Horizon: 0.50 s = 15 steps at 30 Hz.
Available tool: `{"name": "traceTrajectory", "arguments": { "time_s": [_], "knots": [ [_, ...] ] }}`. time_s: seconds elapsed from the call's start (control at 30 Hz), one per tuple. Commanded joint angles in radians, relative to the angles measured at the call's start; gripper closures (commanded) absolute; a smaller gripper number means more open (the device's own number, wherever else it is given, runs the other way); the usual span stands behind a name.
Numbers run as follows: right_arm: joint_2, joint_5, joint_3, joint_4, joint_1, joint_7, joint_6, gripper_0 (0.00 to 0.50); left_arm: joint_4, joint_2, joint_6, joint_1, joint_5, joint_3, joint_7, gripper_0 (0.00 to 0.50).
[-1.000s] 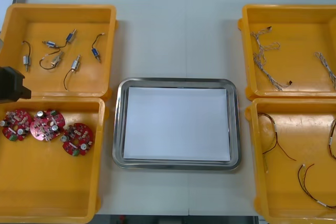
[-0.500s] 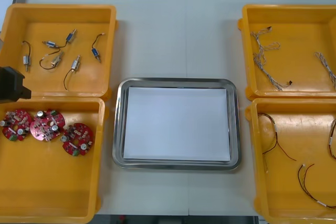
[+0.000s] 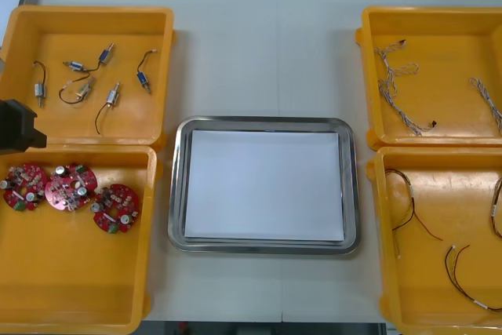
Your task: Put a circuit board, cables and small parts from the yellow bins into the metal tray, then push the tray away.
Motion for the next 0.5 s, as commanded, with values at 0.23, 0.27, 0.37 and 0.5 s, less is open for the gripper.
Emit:
{"name": "traceTrajectory", "arguments": {
  "time_s": [0.23, 0.27, 0.37, 0.5],
  "knots": [
    [0.006, -0.008, -0.006, -0.029, 0.014, -0.039, 0.003, 0.000, -0.009, -0.008, 0.006, 0.013, -0.008, 0.029, -0.088, 0.000],
    [0.006, -0.008, -0.006, -0.029, 0.014, -0.039, 0.003, 0.000, -0.009, -0.008, 0.006, 0.013, -0.008, 0.029, -0.088, 0.000],
    [0.006, -0.008, -0.006, -0.029, 0.014, -0.039, 0.003, 0.000, -0.009, -0.008, 0.006, 0.013, -0.008, 0.029, -0.088, 0.000],
    [0.006, -0.008, -0.006, -0.029, 0.014, -0.039, 0.003, 0.000, -0.009, -0.008, 0.006, 0.013, -0.008, 0.029, -0.088, 0.000]
  ]
}}
